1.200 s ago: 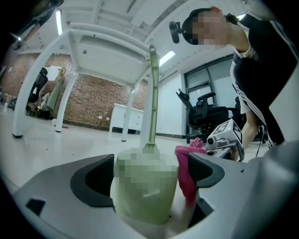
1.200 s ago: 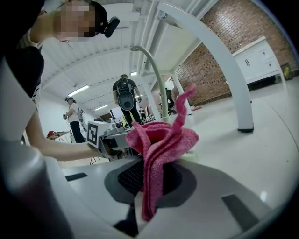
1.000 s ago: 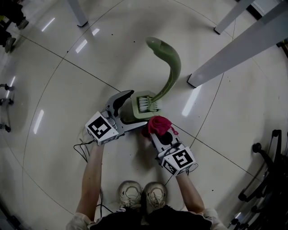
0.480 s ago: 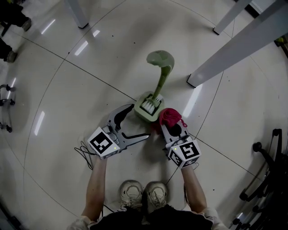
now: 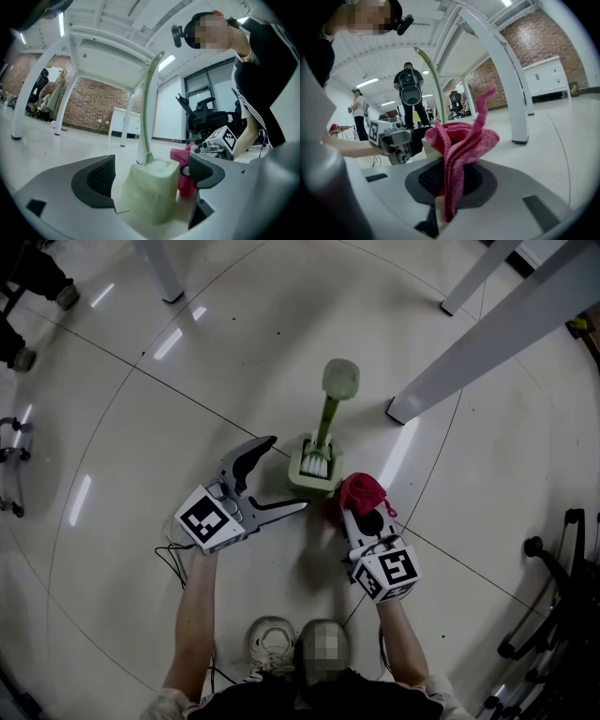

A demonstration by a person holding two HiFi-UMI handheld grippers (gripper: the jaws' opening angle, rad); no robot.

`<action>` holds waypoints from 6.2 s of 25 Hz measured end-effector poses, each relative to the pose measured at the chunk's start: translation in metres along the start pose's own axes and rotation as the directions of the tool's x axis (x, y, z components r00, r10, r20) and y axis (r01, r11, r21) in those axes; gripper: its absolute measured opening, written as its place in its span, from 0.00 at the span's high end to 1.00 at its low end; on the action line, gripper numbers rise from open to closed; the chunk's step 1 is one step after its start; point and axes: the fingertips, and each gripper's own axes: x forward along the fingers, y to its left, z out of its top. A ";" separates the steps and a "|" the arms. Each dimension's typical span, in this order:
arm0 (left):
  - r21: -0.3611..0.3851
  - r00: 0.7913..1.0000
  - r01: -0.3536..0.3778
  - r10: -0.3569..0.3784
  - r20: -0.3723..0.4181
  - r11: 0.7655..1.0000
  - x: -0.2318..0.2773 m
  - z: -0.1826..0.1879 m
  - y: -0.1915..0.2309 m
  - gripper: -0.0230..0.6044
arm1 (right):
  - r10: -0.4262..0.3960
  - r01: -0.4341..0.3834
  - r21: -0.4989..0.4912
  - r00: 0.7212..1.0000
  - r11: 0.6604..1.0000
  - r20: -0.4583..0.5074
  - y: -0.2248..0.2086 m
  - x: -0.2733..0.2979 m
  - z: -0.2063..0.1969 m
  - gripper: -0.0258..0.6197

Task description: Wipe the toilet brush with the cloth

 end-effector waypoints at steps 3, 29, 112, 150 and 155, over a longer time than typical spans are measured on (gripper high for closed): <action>0.012 0.999 0.031 -0.030 -0.019 0.999 0.012 0.001 0.014 0.22 | 0.052 -0.052 0.059 0.999 0.997 0.006 0.024 -0.006 -0.008 0.91; -0.116 0.978 0.203 -0.207 -0.023 0.972 0.014 -0.017 -0.079 0.22 | 0.063 -0.072 -0.299 0.997 0.952 -0.041 -0.064 0.057 0.036 0.91; 0.198 0.926 0.371 -0.376 -0.012 0.907 0.023 0.268 -0.054 0.44 | -0.099 0.120 -0.129 0.982 0.984 0.160 0.021 -0.096 0.168 0.91; 0.082 0.937 0.230 -0.243 0.251 0.970 -0.067 1.033 -0.169 0.79 | 0.160 -0.125 -0.128 0.932 0.984 0.325 0.316 -0.300 0.962 0.91; 0.124 0.929 0.235 -0.260 0.263 0.964 -0.058 1.064 -0.185 0.80 | 0.196 -0.129 -0.228 0.933 0.965 0.303 0.337 -0.304 0.955 0.91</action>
